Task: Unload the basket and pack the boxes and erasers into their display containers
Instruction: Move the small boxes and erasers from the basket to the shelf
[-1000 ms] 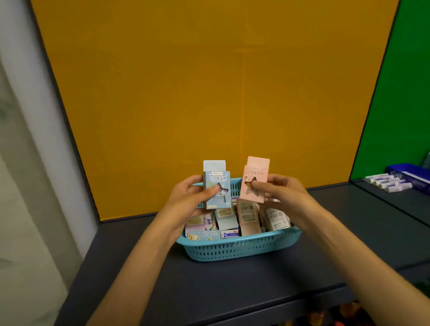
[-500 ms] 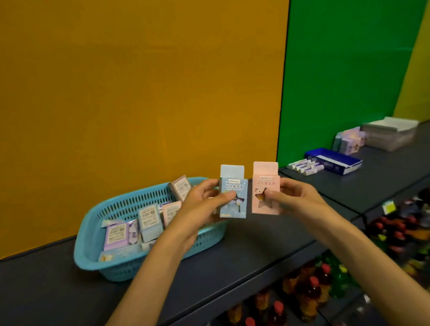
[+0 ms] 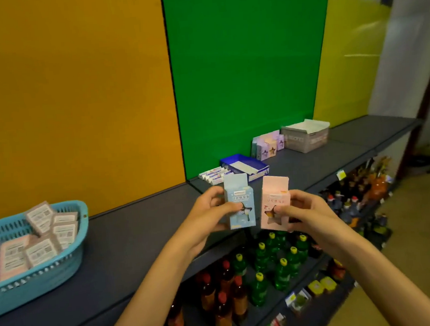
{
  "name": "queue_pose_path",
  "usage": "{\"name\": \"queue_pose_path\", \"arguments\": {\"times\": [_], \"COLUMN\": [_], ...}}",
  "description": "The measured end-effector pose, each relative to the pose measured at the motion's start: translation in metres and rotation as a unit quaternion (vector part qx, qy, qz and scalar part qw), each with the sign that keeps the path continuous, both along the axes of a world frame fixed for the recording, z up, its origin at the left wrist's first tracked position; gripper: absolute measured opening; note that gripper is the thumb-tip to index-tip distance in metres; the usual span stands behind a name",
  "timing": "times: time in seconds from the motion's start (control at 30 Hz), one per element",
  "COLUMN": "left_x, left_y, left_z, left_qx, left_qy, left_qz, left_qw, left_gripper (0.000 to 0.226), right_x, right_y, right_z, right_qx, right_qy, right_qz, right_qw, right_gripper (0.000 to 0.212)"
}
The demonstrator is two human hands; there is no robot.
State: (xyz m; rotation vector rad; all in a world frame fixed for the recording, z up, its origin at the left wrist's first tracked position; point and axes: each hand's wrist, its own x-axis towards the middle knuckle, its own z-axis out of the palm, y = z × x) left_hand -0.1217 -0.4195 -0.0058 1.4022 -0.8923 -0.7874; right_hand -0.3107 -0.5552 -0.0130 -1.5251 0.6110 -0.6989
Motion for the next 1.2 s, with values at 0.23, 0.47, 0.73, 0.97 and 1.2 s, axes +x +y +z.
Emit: {"name": "queue_pose_path", "arguments": {"times": [0.23, 0.47, 0.73, 0.97, 1.2], "left_x": [-0.054, -0.061, -0.027, 0.013, 0.04], "left_y": [-0.096, -0.19, -0.302, -0.389, -0.46], "left_z": [-0.003, 0.001, 0.01, 0.025, 0.024], "left_qx": [0.011, 0.026, 0.021, 0.037, 0.075], "left_qy": [-0.015, -0.065, -0.095, -0.144, -0.246], "left_qz": [-0.013, -0.02, -0.011, 0.076, 0.131], "left_qw": [1.0, 0.997, 0.995, 0.986, 0.958], "left_gripper": [0.034, 0.035, 0.046, 0.035, 0.045], "right_x": [-0.062, -0.083, -0.047, 0.012, 0.056], "right_y": [-0.091, -0.193, -0.319, -0.429, -0.509], "right_z": [-0.016, -0.029, -0.028, 0.014, 0.026], "right_qx": [-0.026, -0.044, -0.055, -0.142, -0.229], "right_qy": [0.017, 0.031, 0.038, 0.123, 0.179], "right_qz": [-0.031, -0.033, -0.014, 0.021, 0.109], "right_qw": [0.999, 0.998, 0.998, 0.982, 0.951], "right_gripper": [0.026, 0.036, 0.041, 0.042, 0.043]}}
